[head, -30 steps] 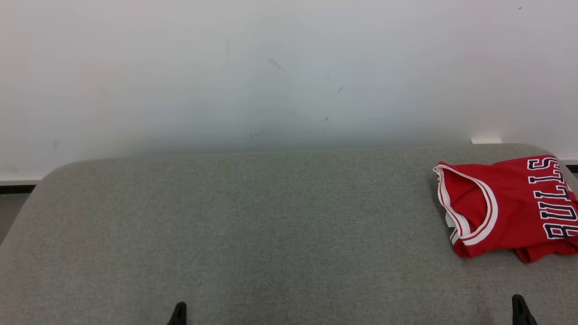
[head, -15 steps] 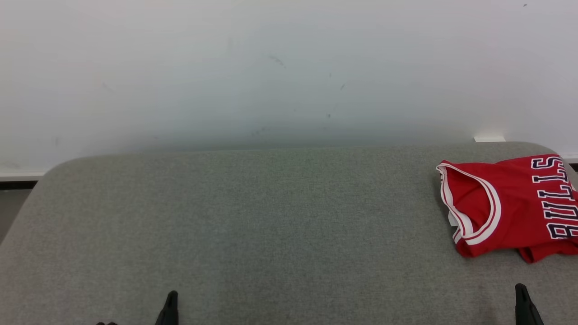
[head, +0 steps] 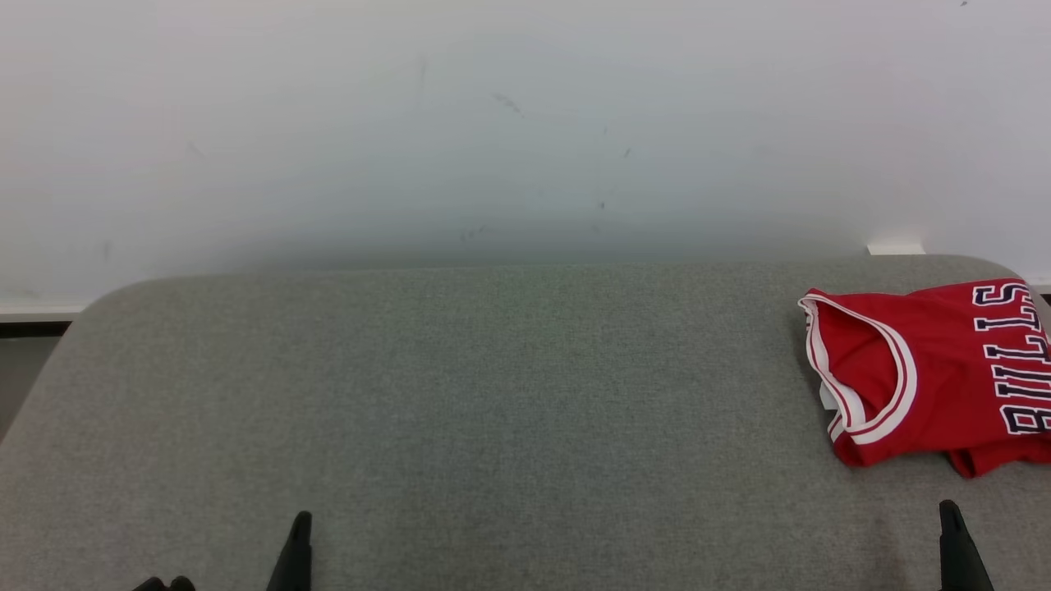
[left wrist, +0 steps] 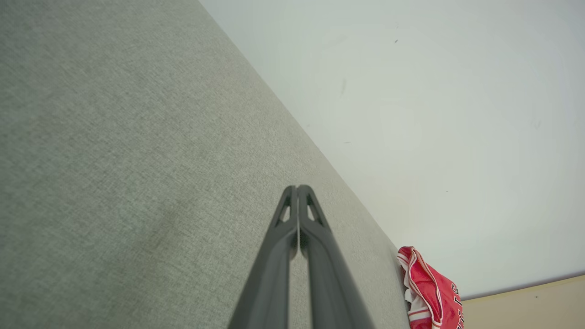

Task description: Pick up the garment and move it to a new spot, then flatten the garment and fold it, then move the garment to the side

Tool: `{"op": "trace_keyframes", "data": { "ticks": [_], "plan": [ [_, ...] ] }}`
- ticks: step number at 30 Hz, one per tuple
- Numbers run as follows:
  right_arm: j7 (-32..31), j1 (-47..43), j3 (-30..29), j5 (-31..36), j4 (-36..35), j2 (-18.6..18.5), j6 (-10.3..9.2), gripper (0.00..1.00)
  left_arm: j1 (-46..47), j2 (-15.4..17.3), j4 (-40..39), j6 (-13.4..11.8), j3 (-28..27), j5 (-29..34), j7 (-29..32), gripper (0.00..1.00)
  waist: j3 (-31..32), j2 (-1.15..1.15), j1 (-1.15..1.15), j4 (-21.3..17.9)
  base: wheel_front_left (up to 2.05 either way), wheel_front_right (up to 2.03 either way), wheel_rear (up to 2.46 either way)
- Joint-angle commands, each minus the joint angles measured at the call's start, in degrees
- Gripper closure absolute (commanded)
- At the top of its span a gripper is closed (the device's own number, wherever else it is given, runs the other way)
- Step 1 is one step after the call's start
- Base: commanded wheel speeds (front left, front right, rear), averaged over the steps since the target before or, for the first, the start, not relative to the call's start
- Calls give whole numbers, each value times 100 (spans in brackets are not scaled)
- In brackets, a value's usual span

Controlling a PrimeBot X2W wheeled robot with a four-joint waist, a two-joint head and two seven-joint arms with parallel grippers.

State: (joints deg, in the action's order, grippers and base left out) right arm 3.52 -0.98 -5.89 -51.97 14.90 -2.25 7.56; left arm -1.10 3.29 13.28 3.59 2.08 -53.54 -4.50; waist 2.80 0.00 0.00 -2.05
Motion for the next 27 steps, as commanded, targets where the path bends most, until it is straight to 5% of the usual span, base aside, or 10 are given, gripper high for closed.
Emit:
{"op": "trace_keyframes", "data": {
  "ticks": [1, 27],
  "plan": [
    [-52, 177, -22, -229, -68, -65, -6, 100, 157, 61, -38, 52, -60, -230, 46, 100, -7, 0, 0, 6, 0, 0, 0],
    [-462, 456, -51, -1860, -65, -78, -8, 100, 428, 85, -4, 182, -328, -1872, 441, 100, -102, 0, 0, 75, 0, 0, 0]
  ]
}}
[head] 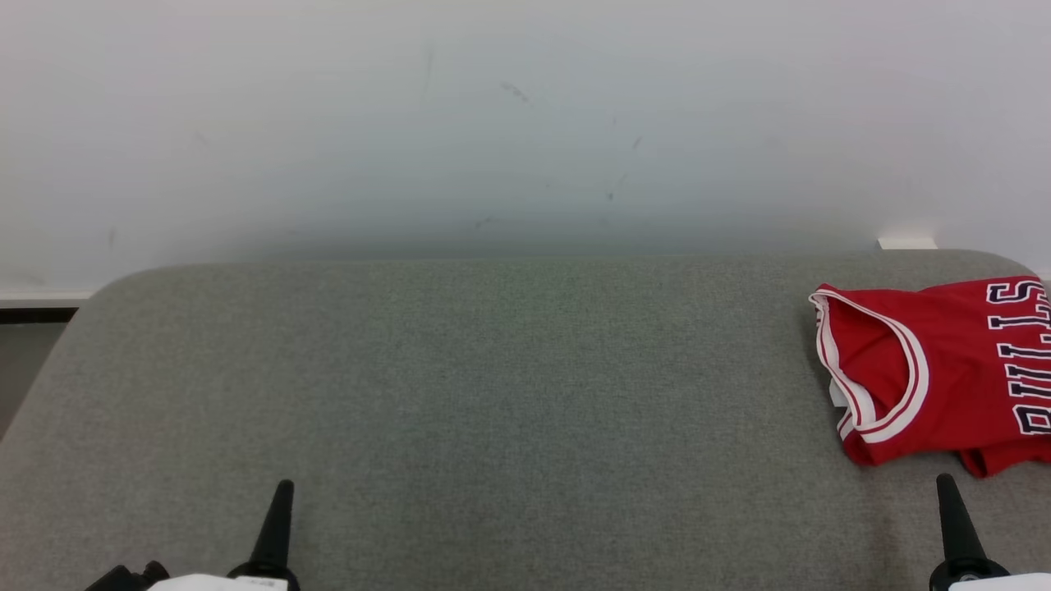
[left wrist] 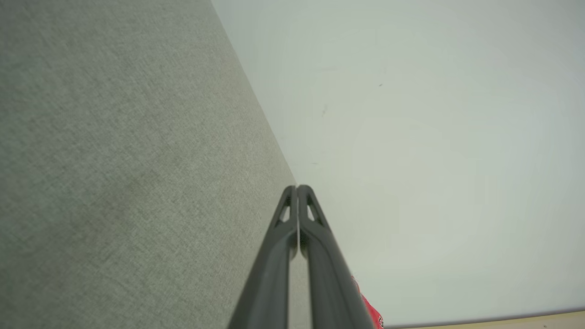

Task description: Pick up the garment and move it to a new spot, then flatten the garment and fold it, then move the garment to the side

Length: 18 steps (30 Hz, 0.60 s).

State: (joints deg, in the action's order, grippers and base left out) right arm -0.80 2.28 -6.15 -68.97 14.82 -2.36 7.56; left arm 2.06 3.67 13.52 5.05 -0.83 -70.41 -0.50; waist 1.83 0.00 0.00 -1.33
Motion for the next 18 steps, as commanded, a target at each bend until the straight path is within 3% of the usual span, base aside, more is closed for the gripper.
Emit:
{"op": "trace_keyframes", "data": {
  "ticks": [1, 18],
  "plan": [
    [-50, 142, -27, -212, -57, -67, -9, 100, 123, 47, -27, 42, -46, -231, 52, 100, -8, 0, 0, 7, 0, 0, 0],
    [-267, 279, -42, -1030, -55, -72, -10, 100, 261, 59, -8, 107, -191, -1050, 253, 100, -67, 0, 0, 49, 0, 0, 0]
  ]
}}
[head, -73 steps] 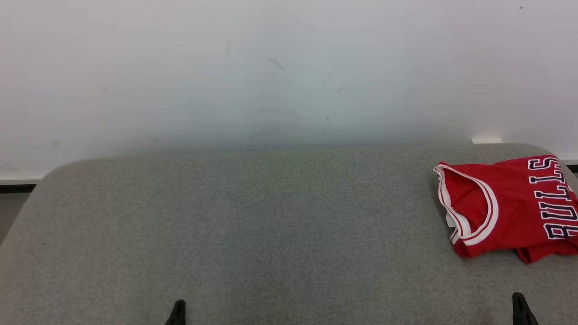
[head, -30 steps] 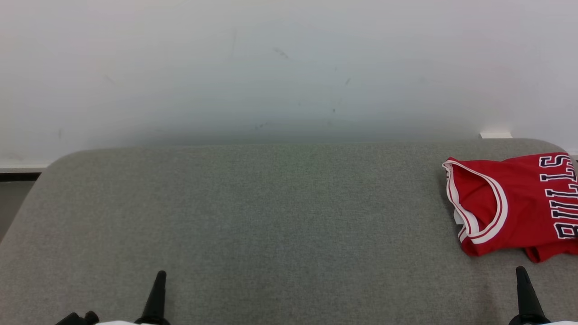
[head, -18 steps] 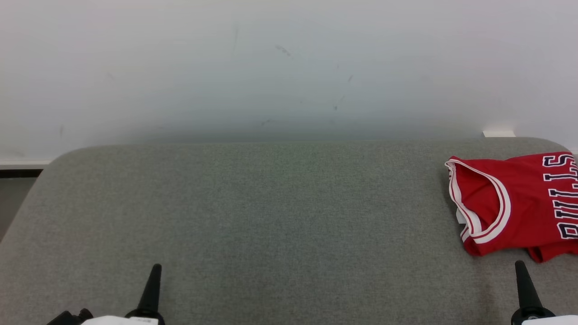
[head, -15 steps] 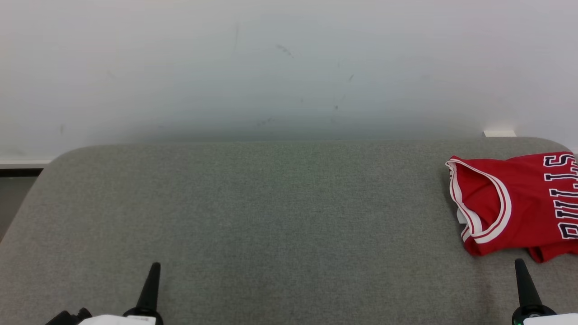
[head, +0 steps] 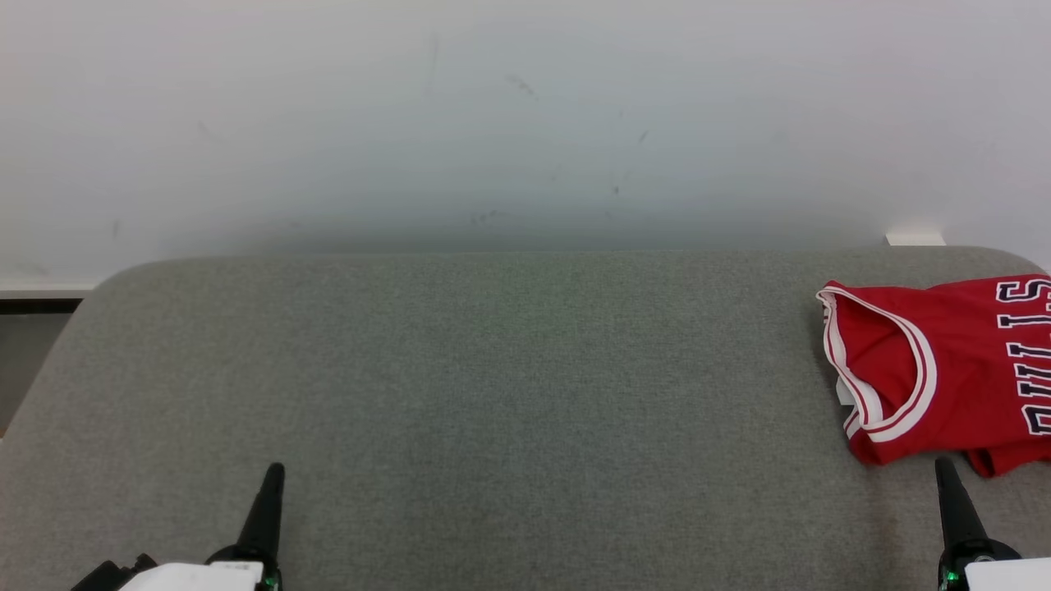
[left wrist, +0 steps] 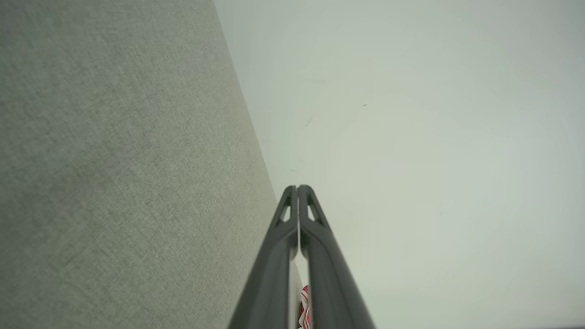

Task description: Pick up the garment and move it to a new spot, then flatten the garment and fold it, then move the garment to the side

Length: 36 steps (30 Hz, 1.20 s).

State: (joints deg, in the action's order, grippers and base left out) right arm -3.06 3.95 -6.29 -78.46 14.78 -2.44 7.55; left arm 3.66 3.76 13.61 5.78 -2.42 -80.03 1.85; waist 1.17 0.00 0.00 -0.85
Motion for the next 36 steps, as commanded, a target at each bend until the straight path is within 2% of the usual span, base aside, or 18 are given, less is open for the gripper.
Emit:
{"op": "trace_keyframes", "data": {
  "ticks": [1, 29, 36],
  "plan": [
    [-48, 117, -28, -127, -51, -63, -9, 100, 111, 50, -16, 39, -38, -137, 28, 100, -5, 0, 0, 4, 0, 0, 0],
    [-349, 315, -48, -1347, -41, -66, -12, 100, 303, 57, 14, 132, -251, -1350, 329, 100, -107, 0, 0, 79, 0, 0, 0],
    [-380, 316, -49, -1389, -39, -66, -12, 100, 308, 53, 16, 131, -266, -1385, 350, 100, -116, 0, 0, 85, 0, 0, 0]
  ]
}}
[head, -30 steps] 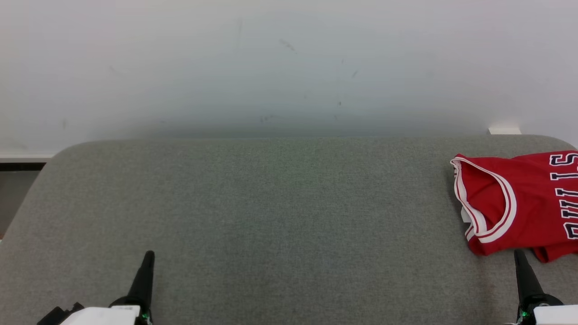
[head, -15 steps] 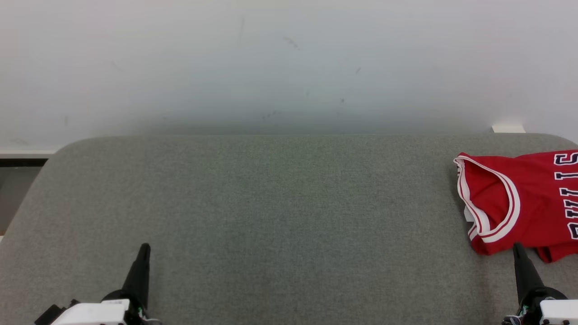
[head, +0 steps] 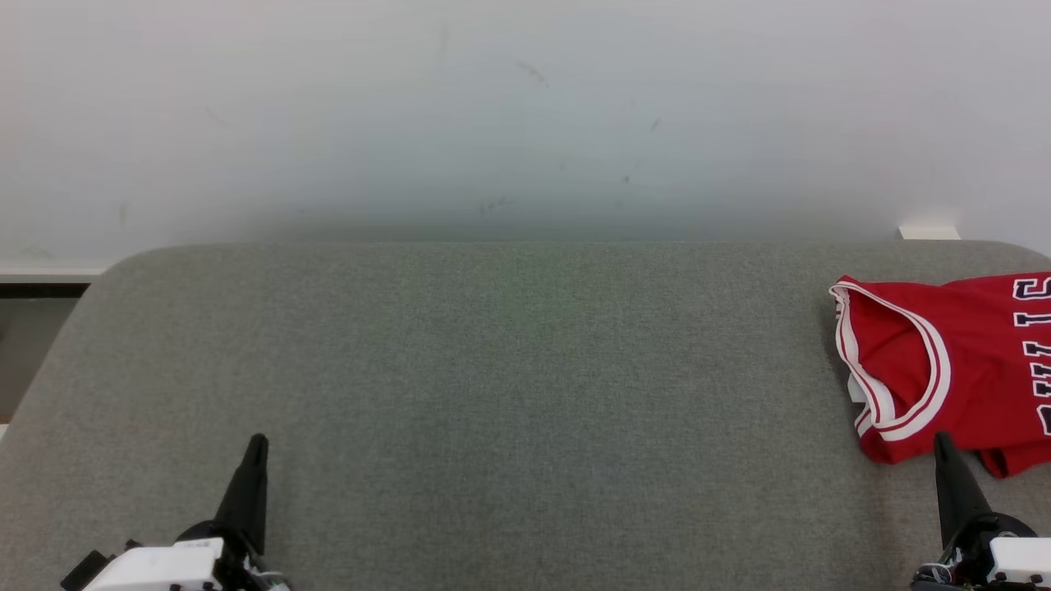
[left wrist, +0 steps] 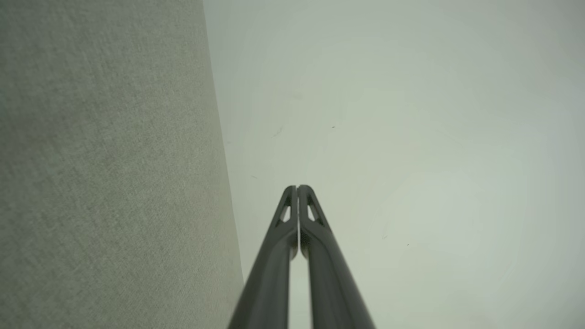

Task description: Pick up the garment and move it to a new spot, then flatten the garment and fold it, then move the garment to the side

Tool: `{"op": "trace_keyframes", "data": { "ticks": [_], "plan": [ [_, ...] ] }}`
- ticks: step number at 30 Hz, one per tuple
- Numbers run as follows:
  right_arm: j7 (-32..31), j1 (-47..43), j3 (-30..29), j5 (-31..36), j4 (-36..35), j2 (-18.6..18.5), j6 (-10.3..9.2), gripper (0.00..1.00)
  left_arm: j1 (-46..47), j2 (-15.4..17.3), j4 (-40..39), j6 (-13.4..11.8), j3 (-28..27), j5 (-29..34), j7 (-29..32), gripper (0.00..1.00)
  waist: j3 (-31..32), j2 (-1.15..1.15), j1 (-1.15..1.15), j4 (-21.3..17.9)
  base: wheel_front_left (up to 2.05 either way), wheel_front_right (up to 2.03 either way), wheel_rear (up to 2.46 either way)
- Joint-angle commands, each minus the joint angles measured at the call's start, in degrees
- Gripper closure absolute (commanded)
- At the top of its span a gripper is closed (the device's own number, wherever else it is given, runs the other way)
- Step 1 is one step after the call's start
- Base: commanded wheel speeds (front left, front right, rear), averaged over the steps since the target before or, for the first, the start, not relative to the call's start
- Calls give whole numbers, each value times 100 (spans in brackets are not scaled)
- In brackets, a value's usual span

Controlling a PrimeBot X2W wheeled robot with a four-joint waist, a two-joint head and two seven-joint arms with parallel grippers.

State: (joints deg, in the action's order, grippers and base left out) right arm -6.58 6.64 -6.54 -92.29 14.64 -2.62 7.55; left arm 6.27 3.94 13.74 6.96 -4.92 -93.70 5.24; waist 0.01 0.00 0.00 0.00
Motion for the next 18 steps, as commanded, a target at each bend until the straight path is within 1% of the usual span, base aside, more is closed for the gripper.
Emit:
{"op": "trace_keyframes", "data": {
  "ticks": [1, 18],
  "plan": [
    [-28, 47, -23, -5, -25, -47, -12, 100, 47, 34, 3, 13, -17, -18, 11, 100, 0, 0, 0, 0, 0, 0, 0],
    [-28, 46, -23, -5, -25, -47, -12, 100, 48, 20, 4, 13, -29, -1, 25, 100, 0, 0, 0, 0, 0, 0, 0]
  ]
}}
